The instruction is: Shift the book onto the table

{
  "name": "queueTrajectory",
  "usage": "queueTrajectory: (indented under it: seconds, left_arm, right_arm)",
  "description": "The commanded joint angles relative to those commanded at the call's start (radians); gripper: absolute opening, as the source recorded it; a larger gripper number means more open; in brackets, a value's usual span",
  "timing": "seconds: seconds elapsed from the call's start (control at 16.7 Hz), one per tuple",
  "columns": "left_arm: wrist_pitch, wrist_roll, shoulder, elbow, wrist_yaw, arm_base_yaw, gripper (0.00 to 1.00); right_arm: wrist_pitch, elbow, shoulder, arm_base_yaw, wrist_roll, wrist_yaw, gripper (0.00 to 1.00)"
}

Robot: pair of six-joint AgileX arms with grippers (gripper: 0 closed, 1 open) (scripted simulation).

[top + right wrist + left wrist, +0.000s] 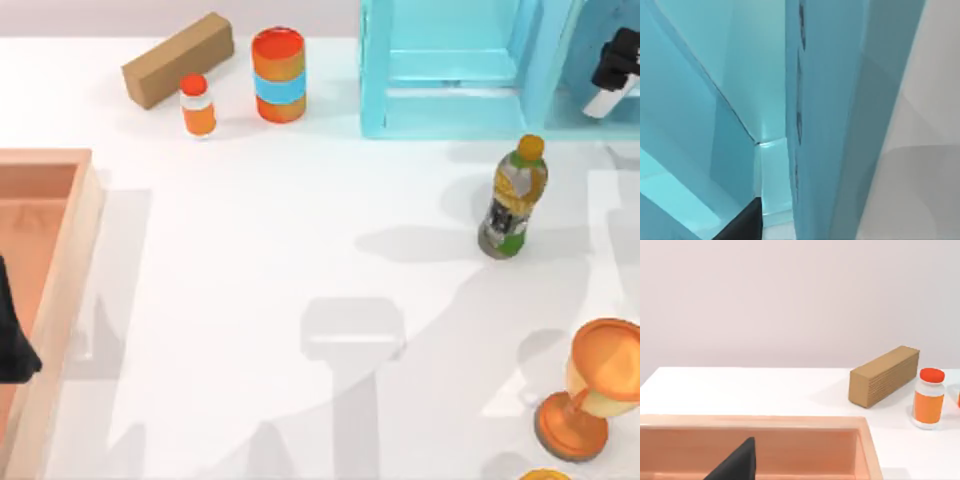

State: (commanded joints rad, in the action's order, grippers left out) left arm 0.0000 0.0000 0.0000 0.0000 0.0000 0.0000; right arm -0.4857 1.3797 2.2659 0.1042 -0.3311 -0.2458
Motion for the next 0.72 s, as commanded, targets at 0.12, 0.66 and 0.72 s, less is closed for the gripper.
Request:
queueTrajectory:
  seconds: [0.12,0.66,0.72]
  left_arm:
    - [0.0,0.0,0.0,0.0,0.0,0.0,1.0]
    - [0.0,0.0,0.0,0.0,0.0,0.0,1.0]
    - [0.0,0.0,0.0,0.0,0.0,0.0,1.0]
  right_arm:
    - [0.0,0.0,0.0,0.0,0.0,0.0,0.85]
    - [0.0,0.0,0.0,0.0,0.0,0.0,0.17]
    - [0.0,0.0,0.0,0.0,0.0,0.0,0.1]
